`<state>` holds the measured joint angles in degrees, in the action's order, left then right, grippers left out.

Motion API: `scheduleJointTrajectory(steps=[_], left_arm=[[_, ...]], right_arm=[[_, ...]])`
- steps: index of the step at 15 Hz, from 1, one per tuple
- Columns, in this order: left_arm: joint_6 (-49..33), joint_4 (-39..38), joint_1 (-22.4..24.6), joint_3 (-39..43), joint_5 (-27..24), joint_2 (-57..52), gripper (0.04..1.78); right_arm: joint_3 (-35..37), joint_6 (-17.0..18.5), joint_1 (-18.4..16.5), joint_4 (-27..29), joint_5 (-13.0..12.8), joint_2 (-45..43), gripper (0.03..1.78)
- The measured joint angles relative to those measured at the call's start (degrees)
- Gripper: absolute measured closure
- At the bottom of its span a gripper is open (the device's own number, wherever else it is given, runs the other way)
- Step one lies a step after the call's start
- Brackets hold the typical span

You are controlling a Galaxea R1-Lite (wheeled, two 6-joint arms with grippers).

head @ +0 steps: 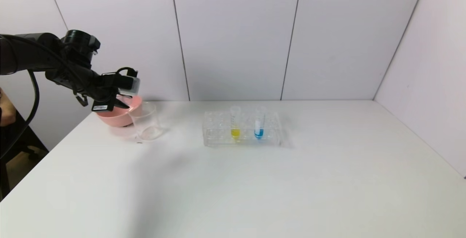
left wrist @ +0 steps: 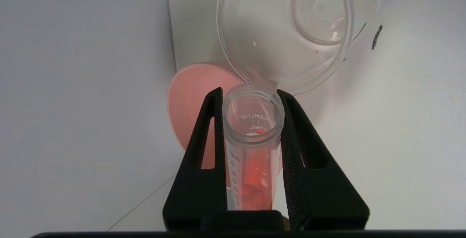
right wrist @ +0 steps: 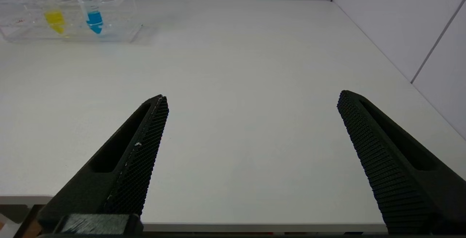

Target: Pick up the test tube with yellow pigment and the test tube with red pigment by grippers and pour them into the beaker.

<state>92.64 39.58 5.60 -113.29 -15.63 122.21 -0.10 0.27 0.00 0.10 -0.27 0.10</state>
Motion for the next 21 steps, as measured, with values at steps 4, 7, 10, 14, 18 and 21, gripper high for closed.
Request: scheduleJointTrajectory(steps=[4, 7, 10, 14, 18, 21], left_arm=[[0.3, -0.15, -0.22, 0.0, 0.91, 0.0, 1.37], [0.28, -0.23, -0.45, 0.0, 1.28, 0.0, 1.37], [0.28, -0.32, -0.69, -0.07, 1.33, 0.0, 1.37], [0.3, -0.32, -0.96, -0.07, 2.1, -0.02, 1.37], [0.17, 0.9, -1.08, -0.13, 2.12, -0.07, 1.37], [-0.33, 5.06, -1.13, -0.88, 2.07, -0.44, 1.37]], right_arm=[[0.0, 0.0, 0.0, 0.01, 0.0, 0.0, 0.11], [0.0, 0.0, 0.0, 0.0, 0.02, 0.0, 0.11], [0.0, 0.0, 0.0, 0.0, 0.0, 0.0, 0.11], [0.0, 0.02, 0.0, 0.0, 0.0, 0.0, 0.11], [0.0, 0.04, 0.0, 0.01, 0.0, 0.0, 0.11], [0.0, 0.02, 0.0, 0.0, 0.02, 0.0, 0.11]])
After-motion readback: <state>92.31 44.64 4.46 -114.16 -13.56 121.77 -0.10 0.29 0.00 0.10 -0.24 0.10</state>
